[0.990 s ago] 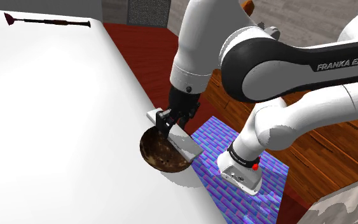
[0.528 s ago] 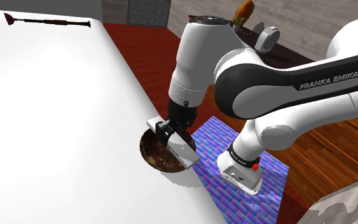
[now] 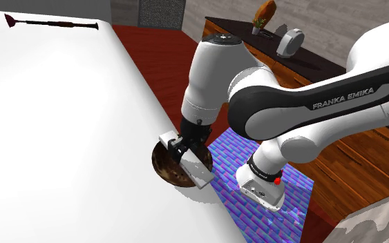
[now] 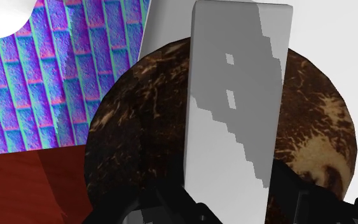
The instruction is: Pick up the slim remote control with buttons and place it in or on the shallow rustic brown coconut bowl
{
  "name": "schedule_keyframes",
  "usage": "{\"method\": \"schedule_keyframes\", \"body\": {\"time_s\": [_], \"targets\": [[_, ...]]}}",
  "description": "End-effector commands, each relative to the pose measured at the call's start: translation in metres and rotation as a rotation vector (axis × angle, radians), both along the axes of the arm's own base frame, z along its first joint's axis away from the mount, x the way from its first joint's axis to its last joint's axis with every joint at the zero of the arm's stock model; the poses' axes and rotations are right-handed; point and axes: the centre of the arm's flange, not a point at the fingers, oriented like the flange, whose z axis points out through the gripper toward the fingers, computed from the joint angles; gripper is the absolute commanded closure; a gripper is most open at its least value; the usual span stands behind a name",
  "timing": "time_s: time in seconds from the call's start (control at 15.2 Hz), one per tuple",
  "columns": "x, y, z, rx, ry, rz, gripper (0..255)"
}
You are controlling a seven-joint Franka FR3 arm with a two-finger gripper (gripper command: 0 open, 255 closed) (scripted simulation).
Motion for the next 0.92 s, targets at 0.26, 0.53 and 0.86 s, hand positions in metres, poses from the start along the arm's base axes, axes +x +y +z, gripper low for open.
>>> {"method": "schedule_keyframes", "body": {"time_s": [0.26, 0.53, 0.86], "targets": [[0.0, 0.0, -0.001, 0.0, 0.0, 0.0, 0], [0.0, 0.0, -0.001, 0.0, 0.0, 0.0, 0], [0.0, -0.001, 0.05, 0.0, 0.0, 0.0, 0]]}}
